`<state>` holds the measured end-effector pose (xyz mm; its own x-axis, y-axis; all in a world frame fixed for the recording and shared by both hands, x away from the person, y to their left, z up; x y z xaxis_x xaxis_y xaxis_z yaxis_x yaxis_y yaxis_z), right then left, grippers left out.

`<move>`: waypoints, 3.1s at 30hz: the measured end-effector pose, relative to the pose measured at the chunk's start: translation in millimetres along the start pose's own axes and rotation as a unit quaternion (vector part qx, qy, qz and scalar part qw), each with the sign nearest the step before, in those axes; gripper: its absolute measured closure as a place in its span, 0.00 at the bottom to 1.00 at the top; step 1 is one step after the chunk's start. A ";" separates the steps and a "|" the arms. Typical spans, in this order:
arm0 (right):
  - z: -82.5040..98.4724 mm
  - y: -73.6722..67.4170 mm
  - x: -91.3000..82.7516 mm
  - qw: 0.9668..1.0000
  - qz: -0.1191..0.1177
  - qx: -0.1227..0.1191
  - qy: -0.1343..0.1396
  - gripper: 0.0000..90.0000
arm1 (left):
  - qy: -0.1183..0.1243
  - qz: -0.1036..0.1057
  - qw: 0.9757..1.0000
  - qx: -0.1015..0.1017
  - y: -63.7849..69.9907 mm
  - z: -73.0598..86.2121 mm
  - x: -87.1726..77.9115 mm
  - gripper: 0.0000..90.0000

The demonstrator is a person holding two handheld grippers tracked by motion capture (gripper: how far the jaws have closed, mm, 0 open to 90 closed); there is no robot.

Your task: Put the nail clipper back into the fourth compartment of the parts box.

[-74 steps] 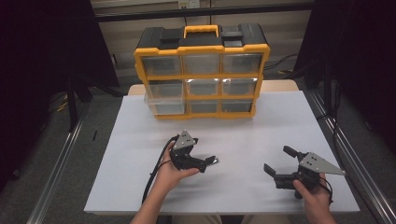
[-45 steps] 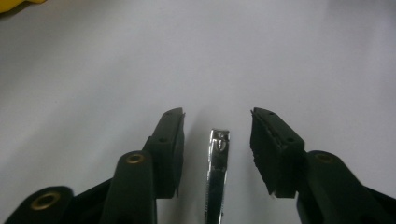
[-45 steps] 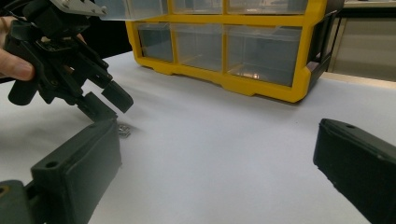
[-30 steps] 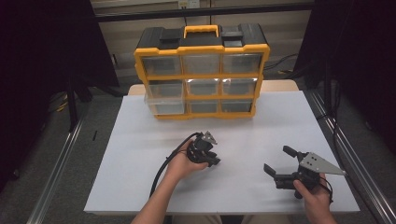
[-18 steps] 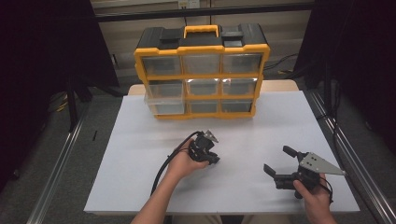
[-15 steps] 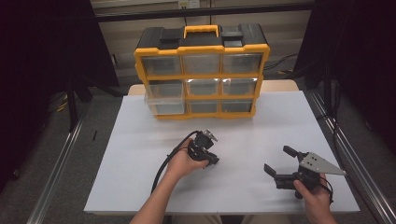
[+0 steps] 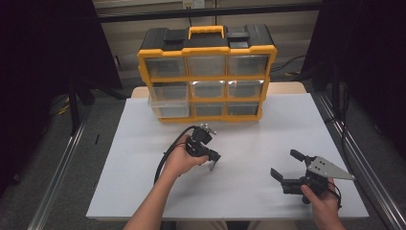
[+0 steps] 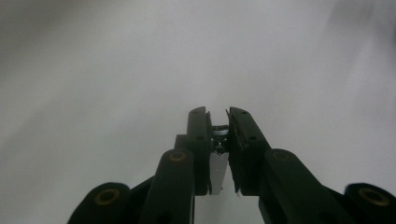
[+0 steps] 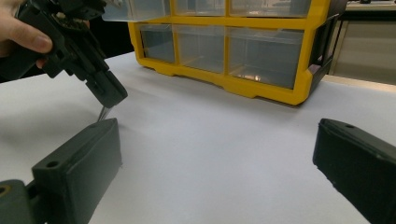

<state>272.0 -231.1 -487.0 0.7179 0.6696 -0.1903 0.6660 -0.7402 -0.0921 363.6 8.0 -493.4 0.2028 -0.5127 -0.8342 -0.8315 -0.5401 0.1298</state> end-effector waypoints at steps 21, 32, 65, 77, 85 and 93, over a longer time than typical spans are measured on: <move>-0.2 -0.6 -0.1 1.000 -0.001 0.003 0.000 0.01 | 0.021 0.012 1.000 -0.012 -3.0 -10.6 -16.8 0.90; -0.2 0.0 -0.6 1.000 -0.003 -0.002 0.000 0.01 | 0.018 0.016 1.000 -0.008 0.0 -13.1 -14.7 0.90; -0.5 -0.9 -0.1 1.000 -0.007 0.001 0.002 0.01 | 0.021 -0.008 1.000 -0.007 -13.4 -54.8 -77.3 0.90; -0.2 0.2 -0.2 1.000 -0.004 0.003 0.002 0.01 | 0.022 -0.013 1.000 -0.005 -20.3 -65.2 -91.7 0.90; -0.6 0.9 -0.2 1.000 -0.003 0.003 0.004 0.01 | 0.021 -0.020 1.000 -0.010 -23.2 -73.5 -100.2 0.90; -0.9 1.7 -1.2 1.000 -0.001 0.005 0.005 0.01 | 0.021 -0.023 0.999 -0.006 -26.9 -84.3 -110.6 0.90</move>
<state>272.5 -233.1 -486.0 0.7184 0.6721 -0.1796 0.6659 -0.7390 -0.1019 407.2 23.0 -359.4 0.2631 -0.5141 -0.8164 -0.8147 -0.5717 0.0975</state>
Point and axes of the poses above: each handheld gripper's, and its own axes: x roughly forward along the jaws, z roughly out of its underside, y roughly to its right, the point moved 8 cm from there along x, roughly forward along the jaws, and after that the axes turned 9 degrees about -z, right-handed, at the moved point
